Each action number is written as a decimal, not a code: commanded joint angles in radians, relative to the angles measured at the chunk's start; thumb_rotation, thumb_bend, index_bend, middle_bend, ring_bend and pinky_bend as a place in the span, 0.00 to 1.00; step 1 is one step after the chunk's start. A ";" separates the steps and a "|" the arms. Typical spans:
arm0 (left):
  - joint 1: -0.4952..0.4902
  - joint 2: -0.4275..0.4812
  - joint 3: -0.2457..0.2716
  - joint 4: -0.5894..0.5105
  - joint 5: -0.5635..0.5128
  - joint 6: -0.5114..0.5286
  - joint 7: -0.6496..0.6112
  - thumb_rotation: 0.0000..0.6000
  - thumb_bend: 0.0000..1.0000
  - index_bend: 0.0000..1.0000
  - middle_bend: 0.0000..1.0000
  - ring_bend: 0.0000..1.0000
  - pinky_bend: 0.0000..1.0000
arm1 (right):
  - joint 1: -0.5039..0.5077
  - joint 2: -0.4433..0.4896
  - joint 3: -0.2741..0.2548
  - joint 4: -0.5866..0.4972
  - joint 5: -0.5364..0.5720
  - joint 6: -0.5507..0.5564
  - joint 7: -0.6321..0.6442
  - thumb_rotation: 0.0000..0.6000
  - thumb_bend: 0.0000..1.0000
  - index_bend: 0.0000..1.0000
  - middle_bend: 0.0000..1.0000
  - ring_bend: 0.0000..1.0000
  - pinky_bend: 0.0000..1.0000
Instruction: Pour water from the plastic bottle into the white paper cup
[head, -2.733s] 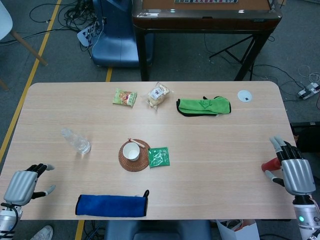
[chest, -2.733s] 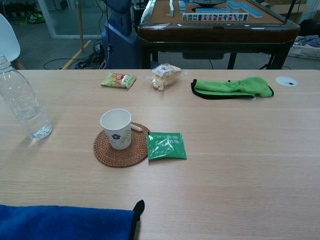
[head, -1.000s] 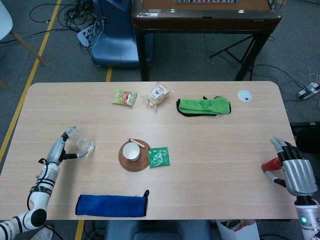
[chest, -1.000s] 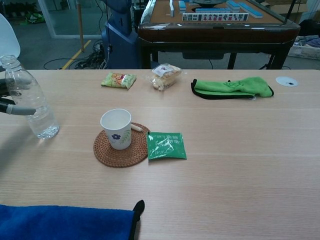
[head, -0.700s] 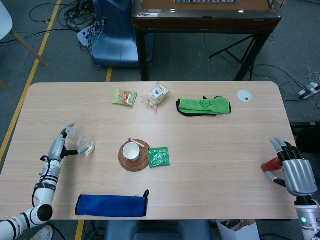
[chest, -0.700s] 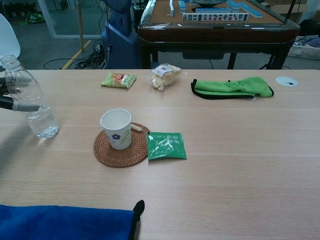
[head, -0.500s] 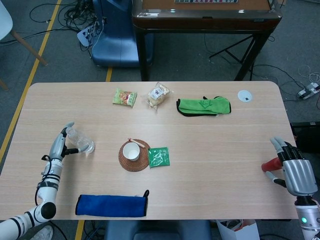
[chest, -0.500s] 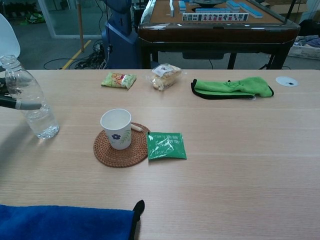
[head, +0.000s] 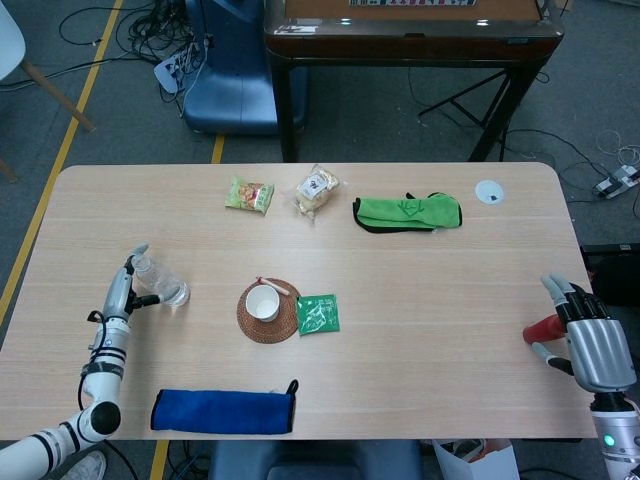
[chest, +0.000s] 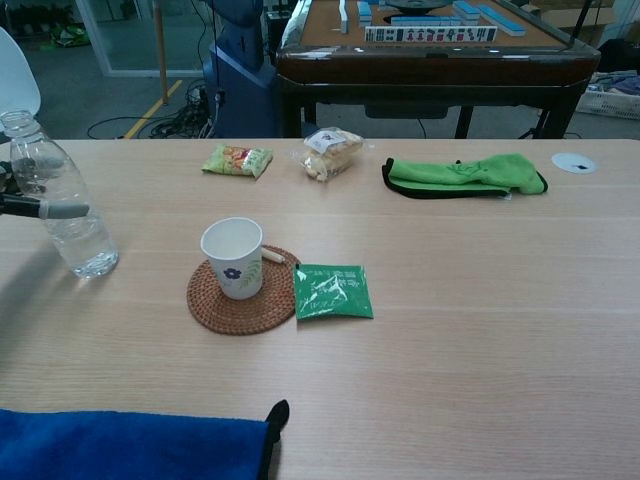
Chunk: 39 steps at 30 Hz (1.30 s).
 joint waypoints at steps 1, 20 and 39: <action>-0.001 -0.008 -0.004 0.004 -0.001 0.001 -0.003 1.00 0.01 0.00 0.00 0.01 0.03 | 0.000 0.001 0.000 -0.001 0.000 0.001 0.000 1.00 0.04 0.10 0.10 0.13 0.24; -0.009 -0.032 0.001 0.012 0.008 -0.028 0.002 1.00 0.01 0.29 0.20 0.26 0.18 | -0.007 0.009 -0.001 -0.009 -0.005 0.011 0.005 1.00 0.04 0.11 0.12 0.13 0.24; -0.006 -0.065 0.007 0.018 0.030 0.030 0.049 1.00 0.01 0.54 0.45 0.49 0.46 | -0.007 0.012 0.000 -0.011 -0.001 0.008 0.008 1.00 0.04 0.12 0.17 0.13 0.24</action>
